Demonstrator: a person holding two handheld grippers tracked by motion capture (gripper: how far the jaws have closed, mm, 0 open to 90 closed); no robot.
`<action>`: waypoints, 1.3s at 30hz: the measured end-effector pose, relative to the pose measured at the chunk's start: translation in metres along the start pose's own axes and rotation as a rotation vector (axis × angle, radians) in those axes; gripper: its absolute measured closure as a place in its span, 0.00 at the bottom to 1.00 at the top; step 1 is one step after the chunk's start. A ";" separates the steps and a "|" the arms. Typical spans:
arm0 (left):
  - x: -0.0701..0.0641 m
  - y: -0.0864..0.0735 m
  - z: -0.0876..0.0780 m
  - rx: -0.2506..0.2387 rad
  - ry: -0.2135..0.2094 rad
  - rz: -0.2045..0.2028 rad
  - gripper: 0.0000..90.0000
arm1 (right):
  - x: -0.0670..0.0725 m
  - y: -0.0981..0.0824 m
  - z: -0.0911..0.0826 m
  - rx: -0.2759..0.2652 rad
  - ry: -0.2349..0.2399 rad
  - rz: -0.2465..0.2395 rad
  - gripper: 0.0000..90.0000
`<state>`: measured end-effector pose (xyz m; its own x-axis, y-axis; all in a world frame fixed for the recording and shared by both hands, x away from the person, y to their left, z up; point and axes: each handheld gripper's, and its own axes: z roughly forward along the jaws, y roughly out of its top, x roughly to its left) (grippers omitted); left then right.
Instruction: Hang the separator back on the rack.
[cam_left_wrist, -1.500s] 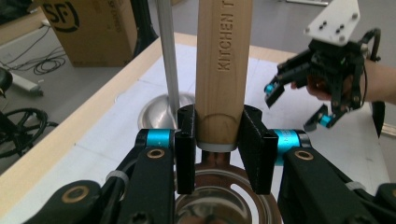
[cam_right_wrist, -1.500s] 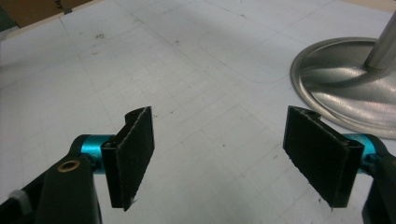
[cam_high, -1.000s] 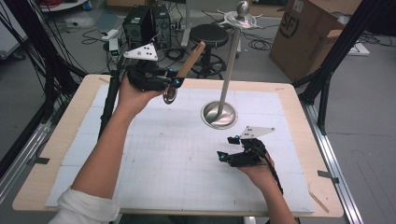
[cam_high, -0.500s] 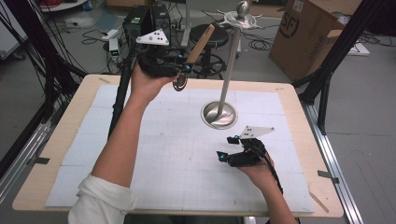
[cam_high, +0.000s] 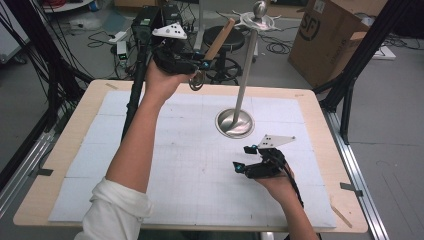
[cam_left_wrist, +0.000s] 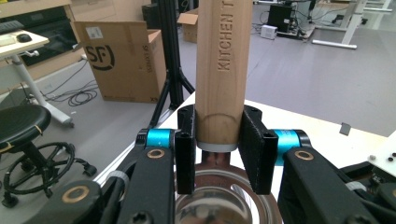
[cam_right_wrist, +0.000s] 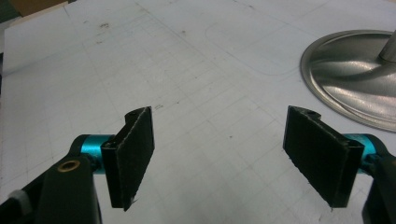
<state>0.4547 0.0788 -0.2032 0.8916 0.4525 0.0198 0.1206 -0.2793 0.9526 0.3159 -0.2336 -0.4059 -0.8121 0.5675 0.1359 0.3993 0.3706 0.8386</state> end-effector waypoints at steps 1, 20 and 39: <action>0.001 0.000 0.001 0.007 -0.003 0.000 0.77 | 0.000 0.000 0.000 -0.001 0.001 -0.001 0.27; 0.002 0.004 0.027 0.078 -0.015 0.009 0.77 | 0.000 0.000 -0.001 -0.002 0.007 0.002 0.27; 0.005 0.013 0.058 0.134 -0.053 0.011 0.77 | 0.002 -0.007 -0.009 -0.002 0.001 0.009 0.27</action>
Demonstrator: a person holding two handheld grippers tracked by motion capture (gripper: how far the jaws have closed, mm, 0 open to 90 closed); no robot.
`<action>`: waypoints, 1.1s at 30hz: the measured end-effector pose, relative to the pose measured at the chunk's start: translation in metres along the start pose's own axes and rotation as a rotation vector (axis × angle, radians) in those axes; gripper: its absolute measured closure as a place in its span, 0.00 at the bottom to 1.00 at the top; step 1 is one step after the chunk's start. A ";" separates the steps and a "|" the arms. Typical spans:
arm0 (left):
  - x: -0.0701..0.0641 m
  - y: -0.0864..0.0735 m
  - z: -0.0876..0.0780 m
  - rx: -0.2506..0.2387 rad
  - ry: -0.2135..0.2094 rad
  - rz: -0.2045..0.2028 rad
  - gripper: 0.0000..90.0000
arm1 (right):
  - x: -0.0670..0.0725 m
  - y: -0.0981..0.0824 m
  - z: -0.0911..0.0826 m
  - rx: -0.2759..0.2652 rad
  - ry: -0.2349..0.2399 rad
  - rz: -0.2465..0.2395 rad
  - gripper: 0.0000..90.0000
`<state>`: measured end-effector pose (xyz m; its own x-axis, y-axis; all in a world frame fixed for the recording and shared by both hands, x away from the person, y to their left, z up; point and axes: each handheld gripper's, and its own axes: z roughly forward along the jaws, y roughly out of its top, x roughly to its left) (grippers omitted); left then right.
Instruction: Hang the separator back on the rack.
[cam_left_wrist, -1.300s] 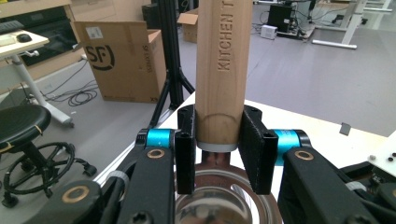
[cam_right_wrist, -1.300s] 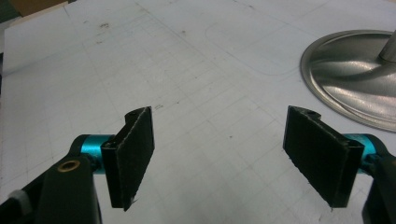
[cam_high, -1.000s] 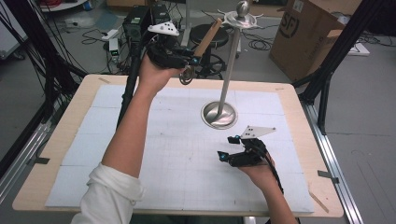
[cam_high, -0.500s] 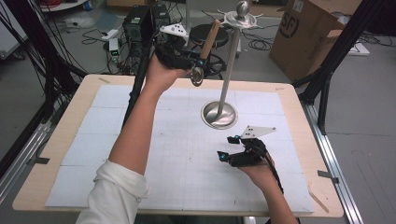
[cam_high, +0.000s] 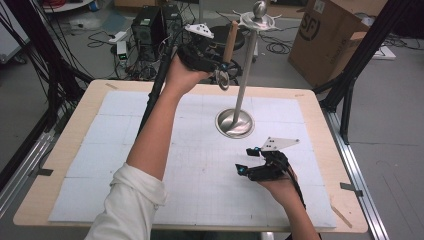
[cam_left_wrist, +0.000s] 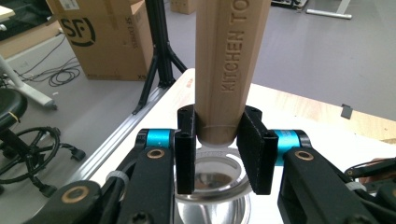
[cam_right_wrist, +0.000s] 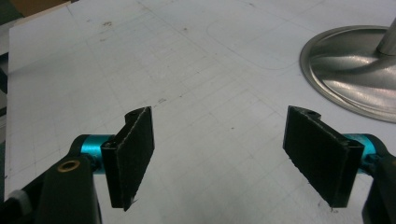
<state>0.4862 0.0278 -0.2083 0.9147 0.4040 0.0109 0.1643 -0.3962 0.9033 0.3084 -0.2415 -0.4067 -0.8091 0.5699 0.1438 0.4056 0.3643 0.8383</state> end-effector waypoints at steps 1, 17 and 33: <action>0.000 0.001 0.001 0.001 -0.003 -0.002 0.77 | 0.000 0.000 -0.001 -0.003 -0.001 0.004 0.27; 0.008 -0.021 -0.022 0.058 0.059 -0.050 0.43 | 0.002 0.002 -0.001 -0.006 -0.001 -0.005 0.27; -0.007 -0.056 -0.055 0.018 0.023 -0.024 0.21 | 0.000 0.006 0.005 -0.010 0.015 -0.001 0.27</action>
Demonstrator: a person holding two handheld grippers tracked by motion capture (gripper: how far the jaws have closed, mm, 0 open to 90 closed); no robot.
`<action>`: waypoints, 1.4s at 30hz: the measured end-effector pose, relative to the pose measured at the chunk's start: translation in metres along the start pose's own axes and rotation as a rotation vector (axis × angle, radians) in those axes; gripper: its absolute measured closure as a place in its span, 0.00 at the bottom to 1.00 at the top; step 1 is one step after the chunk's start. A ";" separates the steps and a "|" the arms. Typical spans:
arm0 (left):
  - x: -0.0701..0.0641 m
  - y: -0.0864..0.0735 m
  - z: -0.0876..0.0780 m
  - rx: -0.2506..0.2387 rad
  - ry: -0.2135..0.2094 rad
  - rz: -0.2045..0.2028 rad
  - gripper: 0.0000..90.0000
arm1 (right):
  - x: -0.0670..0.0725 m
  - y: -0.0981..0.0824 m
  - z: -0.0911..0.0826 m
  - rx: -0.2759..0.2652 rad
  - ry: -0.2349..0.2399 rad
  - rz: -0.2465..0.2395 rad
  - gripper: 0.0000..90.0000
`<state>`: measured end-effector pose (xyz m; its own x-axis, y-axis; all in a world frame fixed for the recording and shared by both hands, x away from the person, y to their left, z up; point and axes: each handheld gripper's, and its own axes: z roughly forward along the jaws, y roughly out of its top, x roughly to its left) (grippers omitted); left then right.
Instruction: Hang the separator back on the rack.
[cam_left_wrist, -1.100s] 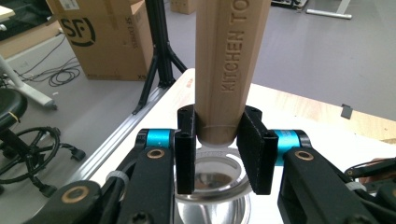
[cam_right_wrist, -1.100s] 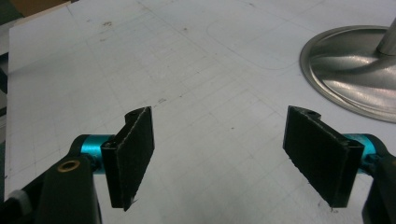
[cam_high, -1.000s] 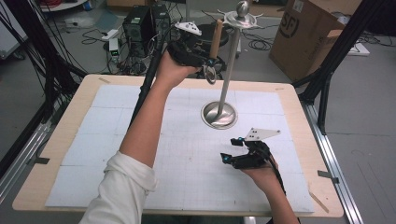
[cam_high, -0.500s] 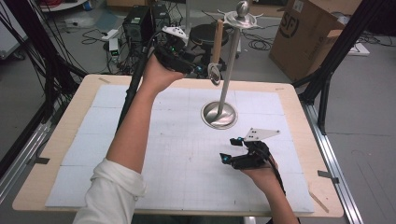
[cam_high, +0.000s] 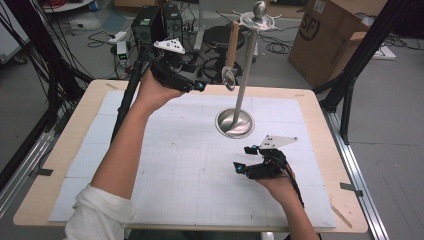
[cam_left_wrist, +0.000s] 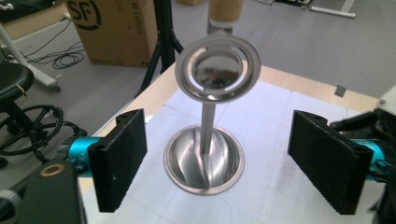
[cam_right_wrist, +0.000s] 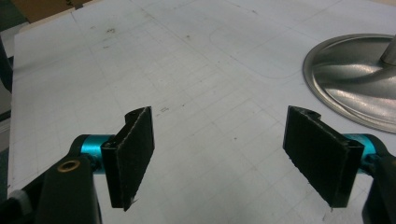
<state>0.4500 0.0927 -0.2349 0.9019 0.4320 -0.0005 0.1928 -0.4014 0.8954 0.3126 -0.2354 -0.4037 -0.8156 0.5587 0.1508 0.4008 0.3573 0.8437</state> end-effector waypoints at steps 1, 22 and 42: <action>-0.002 -0.002 -0.001 0.004 -0.004 0.003 0.20 | 0.000 0.000 0.001 0.000 -0.002 -0.004 0.27; -0.007 -0.056 -0.042 -0.013 -0.012 -0.053 0.08 | -0.004 0.003 0.006 -0.005 0.001 0.008 0.27; -0.026 -0.124 -0.069 -0.015 -0.035 -0.091 0.02 | -0.006 0.001 0.004 -0.004 -0.014 0.018 0.27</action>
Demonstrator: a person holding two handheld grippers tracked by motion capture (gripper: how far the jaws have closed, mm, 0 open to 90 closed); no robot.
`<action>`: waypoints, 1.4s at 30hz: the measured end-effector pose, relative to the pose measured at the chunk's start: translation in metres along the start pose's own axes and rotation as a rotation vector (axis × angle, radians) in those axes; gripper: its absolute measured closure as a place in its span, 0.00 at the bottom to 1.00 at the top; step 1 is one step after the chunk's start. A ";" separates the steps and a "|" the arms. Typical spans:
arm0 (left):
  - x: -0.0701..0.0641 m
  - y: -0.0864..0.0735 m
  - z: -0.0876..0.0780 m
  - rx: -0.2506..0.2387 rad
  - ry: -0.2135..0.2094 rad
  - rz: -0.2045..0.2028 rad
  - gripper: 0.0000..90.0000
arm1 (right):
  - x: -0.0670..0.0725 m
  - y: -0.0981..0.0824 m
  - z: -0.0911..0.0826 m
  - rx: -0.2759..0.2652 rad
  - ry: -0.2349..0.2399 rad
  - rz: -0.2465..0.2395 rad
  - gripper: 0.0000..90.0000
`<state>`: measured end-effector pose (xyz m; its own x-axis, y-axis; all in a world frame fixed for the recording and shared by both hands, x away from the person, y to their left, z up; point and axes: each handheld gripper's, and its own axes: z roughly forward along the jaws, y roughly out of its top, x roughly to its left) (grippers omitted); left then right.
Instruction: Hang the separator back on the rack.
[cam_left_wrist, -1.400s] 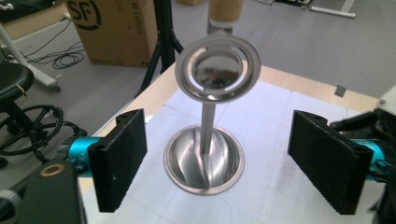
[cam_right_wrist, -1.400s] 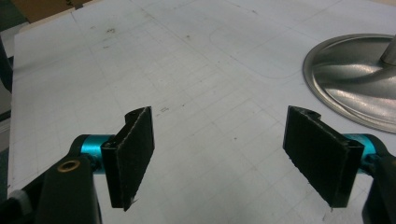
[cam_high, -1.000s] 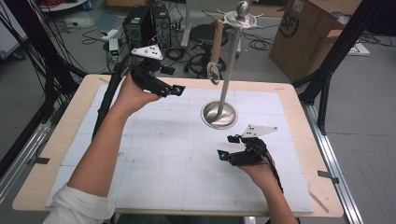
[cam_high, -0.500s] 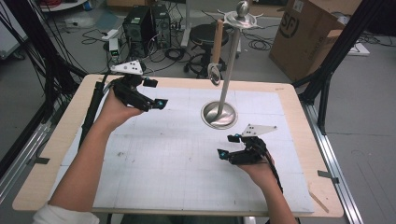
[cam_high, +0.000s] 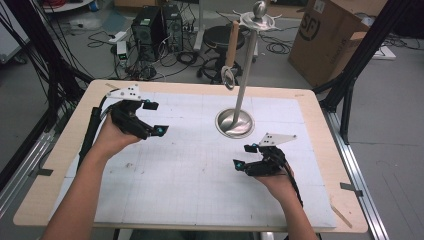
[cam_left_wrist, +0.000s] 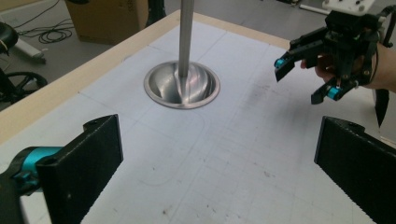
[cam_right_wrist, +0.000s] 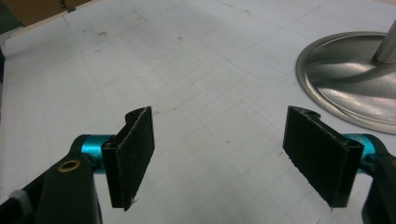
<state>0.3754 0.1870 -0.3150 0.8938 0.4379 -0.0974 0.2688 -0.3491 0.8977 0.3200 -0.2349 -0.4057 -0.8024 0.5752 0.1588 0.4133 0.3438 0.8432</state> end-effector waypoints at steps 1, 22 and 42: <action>0.000 -0.004 -0.001 -0.002 0.000 -0.001 0.02 | 0.000 0.000 0.000 -0.002 0.000 0.000 0.27; -0.020 -0.068 -0.023 0.021 0.047 -0.043 0.02 | -0.001 0.000 0.000 0.008 -0.010 0.003 0.27; -0.017 -0.087 -0.021 -0.024 0.032 -0.051 0.02 | -0.006 -0.002 -0.001 0.008 -0.009 0.027 0.27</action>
<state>0.3297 0.2272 -0.3828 0.8671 0.4809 -0.1298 0.3045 -0.3057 0.9021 0.3234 -0.2400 -0.4082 -0.7869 0.5912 0.1768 0.4385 0.3341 0.8343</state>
